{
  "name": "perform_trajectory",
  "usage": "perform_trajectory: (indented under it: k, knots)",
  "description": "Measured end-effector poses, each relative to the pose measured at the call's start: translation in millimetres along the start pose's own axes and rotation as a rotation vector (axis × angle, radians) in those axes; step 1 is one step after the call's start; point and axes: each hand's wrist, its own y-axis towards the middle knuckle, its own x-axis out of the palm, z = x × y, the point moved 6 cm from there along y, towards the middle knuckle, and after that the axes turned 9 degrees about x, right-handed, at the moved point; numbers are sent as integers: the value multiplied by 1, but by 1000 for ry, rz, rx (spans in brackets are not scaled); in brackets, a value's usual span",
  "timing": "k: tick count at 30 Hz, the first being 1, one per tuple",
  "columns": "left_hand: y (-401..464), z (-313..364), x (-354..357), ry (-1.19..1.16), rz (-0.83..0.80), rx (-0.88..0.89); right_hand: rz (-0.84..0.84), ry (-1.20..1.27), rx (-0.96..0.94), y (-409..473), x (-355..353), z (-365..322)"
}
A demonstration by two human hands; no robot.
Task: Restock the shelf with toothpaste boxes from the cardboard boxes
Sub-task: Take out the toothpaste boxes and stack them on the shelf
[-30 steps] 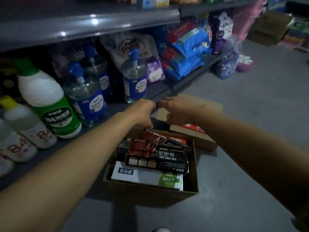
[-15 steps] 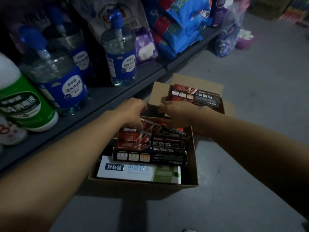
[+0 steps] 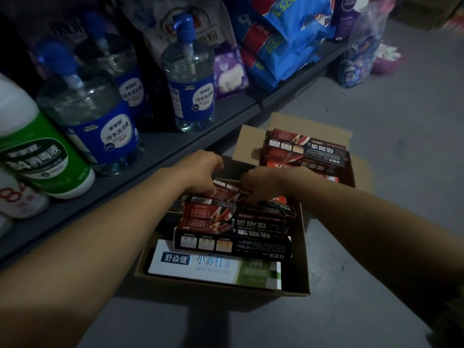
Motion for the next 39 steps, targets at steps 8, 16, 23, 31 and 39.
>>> perform_trajectory:
  k: [8,16,23,31,39]
  knots:
    - [-10,-10,-28,-11,49,7,101,10,-36,-19,-44,-2]
    - [-38,-12,-84,-90,83,28,131,73,-61,-47,-100,-25]
    - [-81,-18,-134,-222,175,34,133,88,-125,-80,-145,-61]
    - [-145,-19,-202,-224,254,2,186,-77,-123,-138,-214,-107]
    - [-238,-5,-308,-186,487,-25,380,-194,-213,-218,-309,-183]
